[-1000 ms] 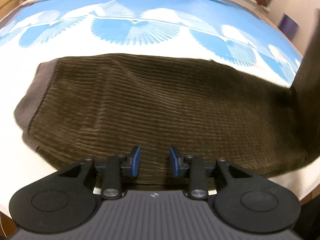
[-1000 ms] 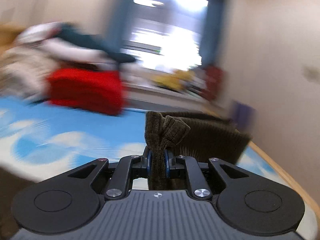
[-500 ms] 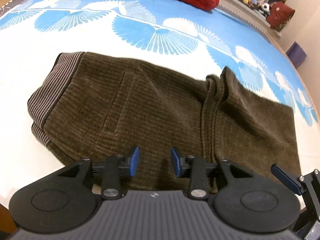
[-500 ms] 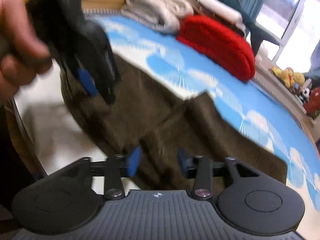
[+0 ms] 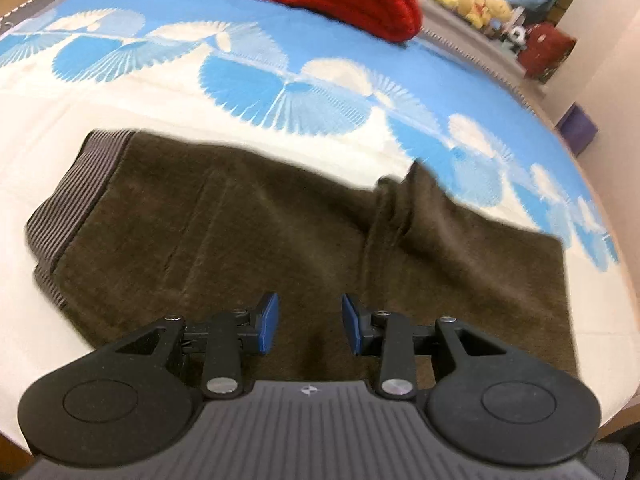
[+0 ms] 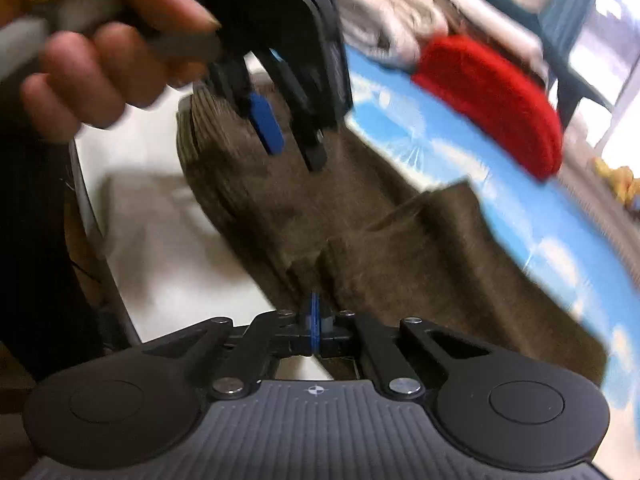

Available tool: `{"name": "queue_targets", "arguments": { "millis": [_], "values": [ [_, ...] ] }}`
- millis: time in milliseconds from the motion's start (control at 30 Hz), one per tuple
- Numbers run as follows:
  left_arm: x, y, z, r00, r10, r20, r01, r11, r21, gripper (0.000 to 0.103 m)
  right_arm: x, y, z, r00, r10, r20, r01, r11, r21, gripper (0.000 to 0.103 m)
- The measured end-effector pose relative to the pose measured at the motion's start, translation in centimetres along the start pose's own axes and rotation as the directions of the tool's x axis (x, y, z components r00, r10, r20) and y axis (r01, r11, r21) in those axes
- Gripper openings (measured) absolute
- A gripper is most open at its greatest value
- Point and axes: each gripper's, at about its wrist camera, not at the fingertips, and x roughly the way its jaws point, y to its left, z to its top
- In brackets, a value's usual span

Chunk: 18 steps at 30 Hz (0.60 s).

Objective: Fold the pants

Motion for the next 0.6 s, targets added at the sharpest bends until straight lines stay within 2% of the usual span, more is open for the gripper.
{"name": "queue_targets", "arguments": {
  "millis": [100,167,200,267,300,333,367,433,467,533,567,600],
  "values": [
    [0.4,-1.2,1.6,0.996,-0.086,0.017,0.086,0.996,0.005,0.039,-1.4,-0.8,0.8,0.998,0.044,0.038,-0.044,0.999,0.015,0.005],
    [1.0,-2.5,3.0,0.99,-0.135,0.039,0.134,0.99,0.038,0.039,-2.8,-2.2,1.1,0.998,0.014,0.063,-0.018,0.998,0.067,0.016],
    [1.5,-3.0,3.7,0.988,-0.148,0.05,0.145,0.988,0.054,0.044,-3.4,-3.1,0.8,0.998,-0.008,0.064,0.001,0.995,0.104,0.021],
    [3.0,-4.0,4.8,0.984,-0.17,0.059,0.166,0.984,0.069,0.054,-4.6,-6.1,0.4,0.996,-0.071,0.045,0.06,0.976,0.209,0.049],
    [3.9,-4.3,5.3,0.983,-0.176,0.051,0.173,0.983,0.069,0.058,-5.3,-7.7,-0.1,0.994,-0.109,0.028,0.097,0.957,0.272,0.056],
    [4.9,-4.6,5.7,0.983,-0.176,0.044,0.173,0.983,0.063,0.058,-6.0,-9.6,-0.8,0.989,-0.147,0.0,0.137,0.926,0.352,0.066],
    [6.1,-4.8,6.0,0.984,-0.176,0.03,0.174,0.983,0.054,0.059,-6.5,-11.4,-1.6,0.985,-0.171,-0.034,0.169,0.886,0.433,0.072],
    [8.2,-5.0,6.3,0.984,-0.18,-0.006,0.181,0.983,0.037,0.059,-7.3,-15.1,-4.4,0.97,-0.209,-0.126,0.243,0.763,0.599,0.077],
    [9.0,-5.1,6.4,0.985,-0.172,-0.012,0.172,0.984,0.034,0.059,-7.4,-16.2,-5.8,0.959,-0.231,-0.161,0.28,0.711,0.645,0.078],
    [10.5,-5.4,6.5,0.986,-0.164,-0.023,0.165,0.986,0.029,0.059,-7.5,-18.3,-9.2,0.933,-0.261,-0.248,0.356,0.577,0.735,0.079],
    [11.3,-5.5,6.4,0.984,-0.171,-0.042,0.172,0.985,0.025,0.059,-7.2,-18.7,-10.8,0.931,-0.255,-0.263,0.362,0.529,0.768,0.079],
    [11.9,-5.6,6.3,0.982,-0.179,-0.059,0.181,0.983,0.028,0.05,-6.7,-19.1,-12.3,0.929,-0.233,-0.288,0.368,0.488,0.791,0.079]
  ]
}}
